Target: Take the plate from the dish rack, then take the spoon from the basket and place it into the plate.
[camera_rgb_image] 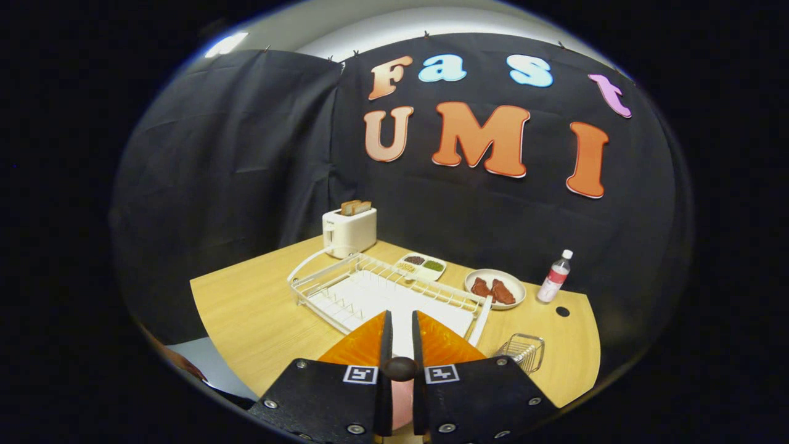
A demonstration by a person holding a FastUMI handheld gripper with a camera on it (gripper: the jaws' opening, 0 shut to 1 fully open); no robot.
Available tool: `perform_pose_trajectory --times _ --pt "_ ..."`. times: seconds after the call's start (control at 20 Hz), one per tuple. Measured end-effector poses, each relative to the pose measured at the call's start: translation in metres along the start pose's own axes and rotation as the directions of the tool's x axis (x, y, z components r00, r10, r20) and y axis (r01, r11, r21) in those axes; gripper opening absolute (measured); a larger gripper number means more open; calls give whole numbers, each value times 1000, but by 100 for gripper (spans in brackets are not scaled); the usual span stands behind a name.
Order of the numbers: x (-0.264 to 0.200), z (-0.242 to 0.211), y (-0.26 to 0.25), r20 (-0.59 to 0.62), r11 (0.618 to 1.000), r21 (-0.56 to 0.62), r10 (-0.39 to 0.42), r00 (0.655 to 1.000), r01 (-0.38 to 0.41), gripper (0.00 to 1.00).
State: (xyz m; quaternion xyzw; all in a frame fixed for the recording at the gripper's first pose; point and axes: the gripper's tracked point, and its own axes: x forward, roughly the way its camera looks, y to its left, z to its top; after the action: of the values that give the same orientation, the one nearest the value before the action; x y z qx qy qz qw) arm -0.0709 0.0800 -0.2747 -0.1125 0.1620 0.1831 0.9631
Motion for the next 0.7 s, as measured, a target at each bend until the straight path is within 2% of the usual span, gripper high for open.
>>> perform_pose_trajectory --times 0.3,0.5,0.7 --pt "19 -59 31 -60 996 -34 75 995 -77 13" --pt "35 -87 35 -100 996 -37 78 992 -82 14" --pt "35 -95 31 -148 998 -11 61 987 -63 21"
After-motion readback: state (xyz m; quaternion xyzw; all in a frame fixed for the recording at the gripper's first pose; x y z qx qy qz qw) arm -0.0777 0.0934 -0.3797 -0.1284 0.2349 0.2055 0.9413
